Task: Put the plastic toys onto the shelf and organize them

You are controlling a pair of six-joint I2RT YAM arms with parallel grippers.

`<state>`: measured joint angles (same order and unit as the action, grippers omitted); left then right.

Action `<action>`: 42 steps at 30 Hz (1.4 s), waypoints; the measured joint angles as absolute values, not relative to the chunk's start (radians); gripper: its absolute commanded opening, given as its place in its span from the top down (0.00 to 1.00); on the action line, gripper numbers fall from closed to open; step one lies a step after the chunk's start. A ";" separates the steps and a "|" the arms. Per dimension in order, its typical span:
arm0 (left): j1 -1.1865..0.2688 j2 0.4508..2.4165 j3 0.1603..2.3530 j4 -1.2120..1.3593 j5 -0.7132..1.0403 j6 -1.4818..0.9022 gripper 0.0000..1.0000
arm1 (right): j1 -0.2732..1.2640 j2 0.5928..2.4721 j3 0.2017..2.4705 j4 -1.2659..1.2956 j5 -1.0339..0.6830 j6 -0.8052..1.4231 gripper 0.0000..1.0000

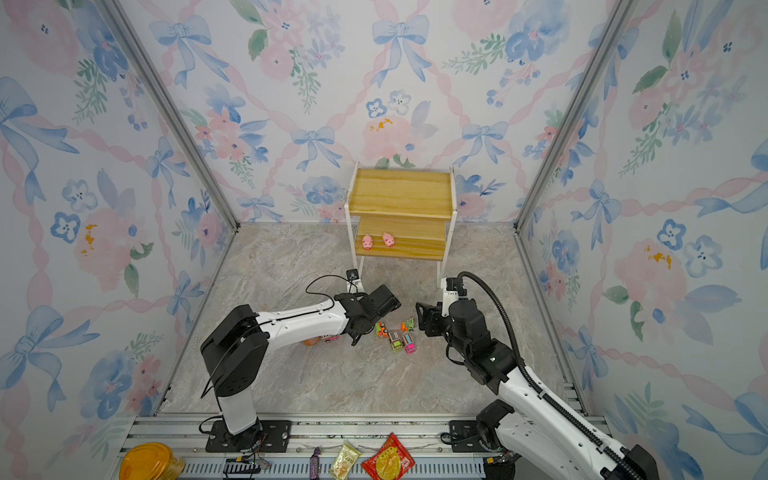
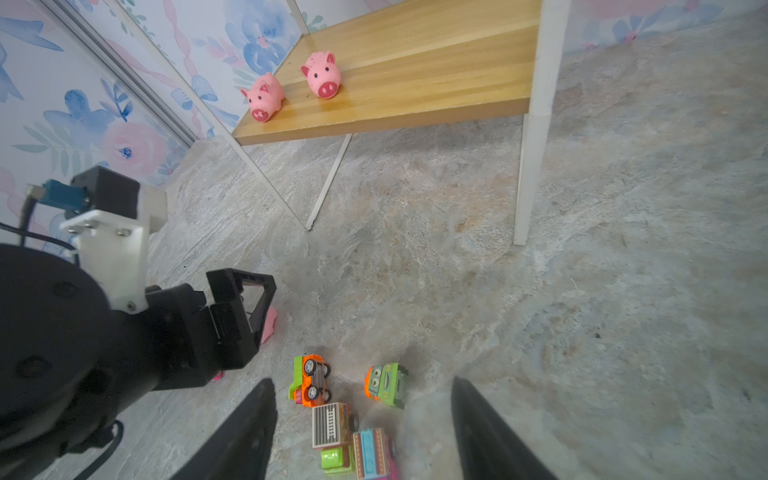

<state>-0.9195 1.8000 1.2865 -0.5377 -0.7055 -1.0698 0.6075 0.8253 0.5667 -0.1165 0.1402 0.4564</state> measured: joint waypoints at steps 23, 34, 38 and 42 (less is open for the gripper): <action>-0.292 1.307 1.180 -0.470 -0.236 -0.609 0.02 | 1.071 1.509 0.891 0.041 0.492 0.540 0.26; -0.222 1.245 1.022 -0.378 -0.089 -0.586 0.02 | 1.133 1.864 1.100 0.072 0.599 0.669 0.31; -0.215 1.245 1.012 -0.353 -0.035 -0.586 0.02 | 1.132 1.929 1.146 0.072 0.613 0.687 0.34; -0.202 1.245 1.008 -0.334 -0.006 -0.587 0.02 | 1.122 1.952 1.160 0.070 0.614 0.700 0.37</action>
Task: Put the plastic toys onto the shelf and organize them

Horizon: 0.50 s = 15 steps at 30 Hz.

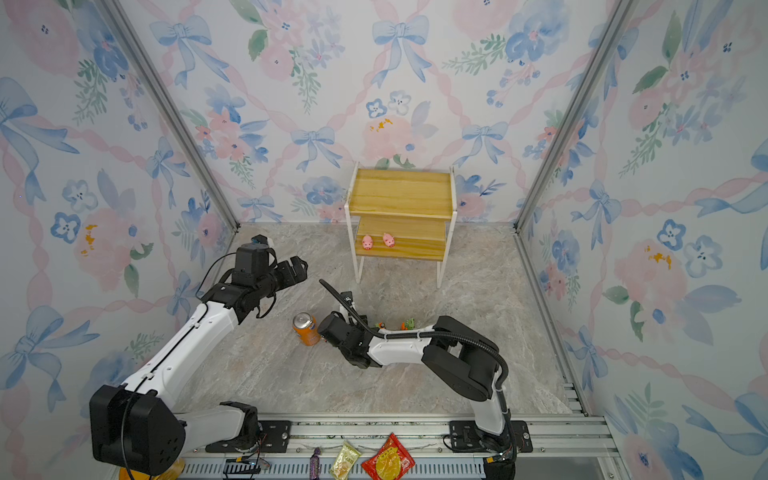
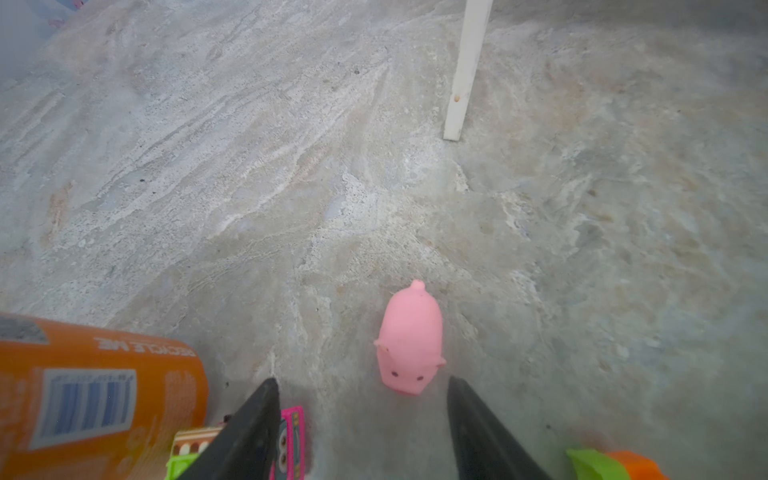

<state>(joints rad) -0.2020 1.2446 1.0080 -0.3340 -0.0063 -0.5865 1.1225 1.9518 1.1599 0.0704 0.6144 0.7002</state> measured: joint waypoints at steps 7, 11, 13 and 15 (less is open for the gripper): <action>-0.196 1.244 0.999 -0.311 0.026 -0.587 0.02 | 1.090 1.960 1.170 0.070 0.606 0.707 0.43; -0.190 1.245 0.996 -0.308 0.040 -0.587 0.02 | 1.078 1.990 1.179 0.070 0.594 0.707 0.43; -0.187 1.244 0.996 -0.307 0.047 -0.587 0.02 | 1.074 2.000 1.179 0.068 0.588 0.707 0.44; -0.183 1.244 0.995 -0.304 0.054 -0.587 0.03 | 1.068 2.008 1.180 0.068 0.583 0.706 0.46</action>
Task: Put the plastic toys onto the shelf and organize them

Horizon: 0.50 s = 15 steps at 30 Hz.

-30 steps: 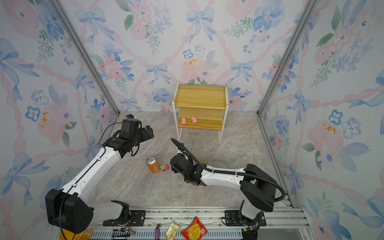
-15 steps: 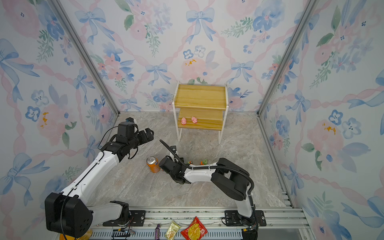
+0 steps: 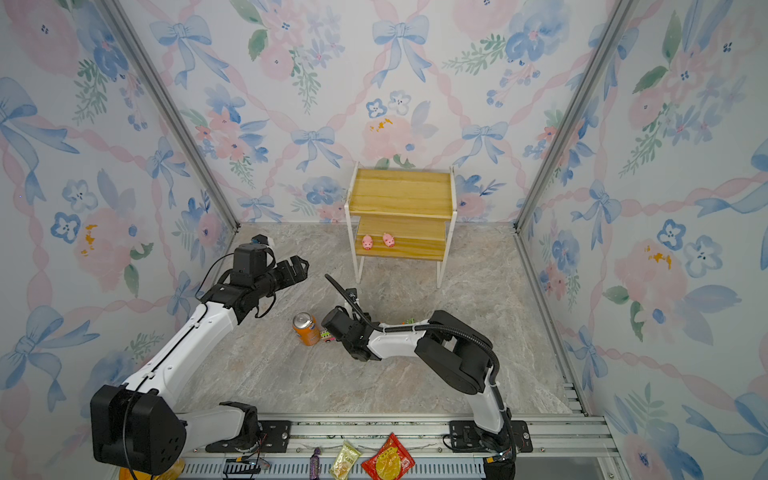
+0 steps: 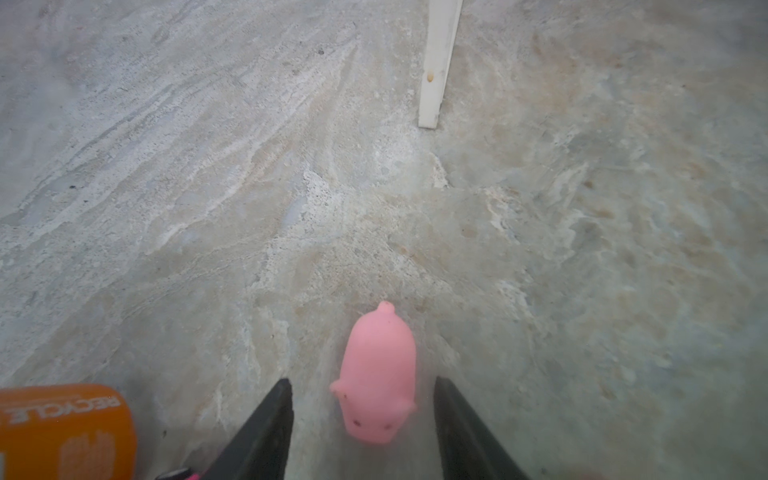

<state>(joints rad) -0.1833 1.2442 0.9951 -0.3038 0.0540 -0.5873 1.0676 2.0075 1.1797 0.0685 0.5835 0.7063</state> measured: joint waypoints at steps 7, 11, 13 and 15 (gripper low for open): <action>-0.178 1.245 0.984 -0.292 0.072 -0.597 0.03 | 1.047 2.036 1.208 0.070 0.573 0.697 0.53; -0.173 1.244 0.983 -0.285 0.080 -0.603 0.03 | 1.046 2.061 1.234 0.072 0.572 0.689 0.58; -0.171 1.244 0.982 -0.284 0.082 -0.605 0.03 | 1.045 2.073 1.241 0.072 0.569 0.690 0.62; -0.170 1.244 0.980 -0.283 0.087 -0.606 0.03 | 1.042 2.081 1.246 0.072 0.565 0.687 0.62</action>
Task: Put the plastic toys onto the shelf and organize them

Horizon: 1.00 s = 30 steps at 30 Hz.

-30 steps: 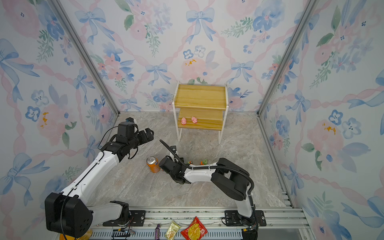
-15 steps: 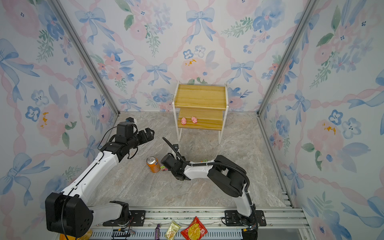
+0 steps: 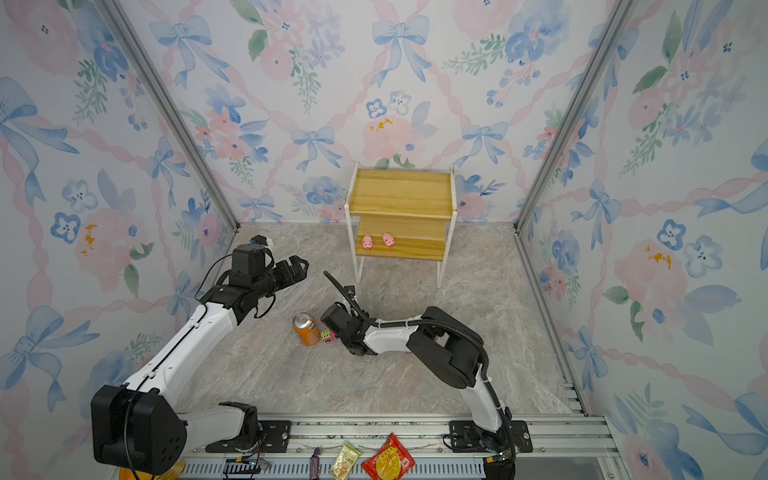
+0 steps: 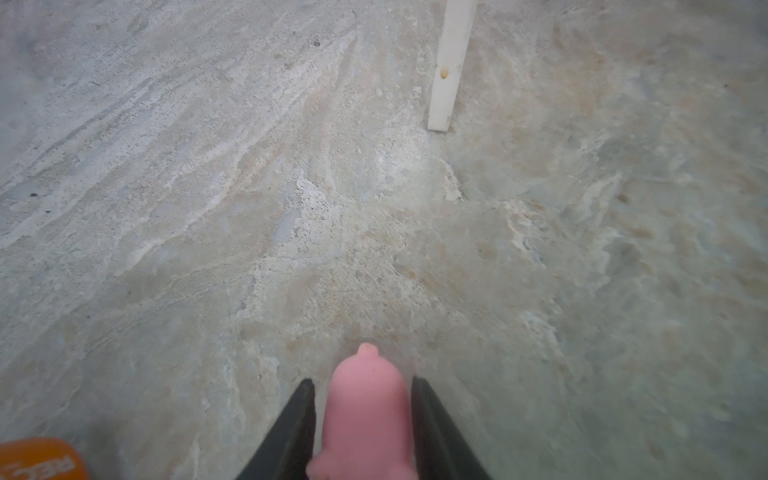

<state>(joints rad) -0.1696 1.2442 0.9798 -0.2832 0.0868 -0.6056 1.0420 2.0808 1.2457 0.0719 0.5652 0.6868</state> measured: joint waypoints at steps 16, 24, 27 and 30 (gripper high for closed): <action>-0.162 1.221 0.965 -0.257 0.121 -0.614 0.04 | 1.044 1.989 1.190 0.107 0.546 0.628 0.74; -0.162 1.196 0.952 -0.244 0.147 -0.629 0.04 | 1.064 1.752 1.099 0.111 0.543 0.584 0.73; -0.162 1.188 0.943 -0.233 0.156 -0.632 0.04 | 1.063 1.661 1.079 0.073 0.552 0.566 0.73; -0.162 1.180 0.939 -0.228 0.159 -0.632 0.04 | 1.052 1.572 1.072 0.036 0.566 0.540 0.73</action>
<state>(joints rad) -0.1623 1.1801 0.9386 -0.2279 0.1585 -0.6319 1.0523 1.5719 1.0721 0.0364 0.5663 0.5400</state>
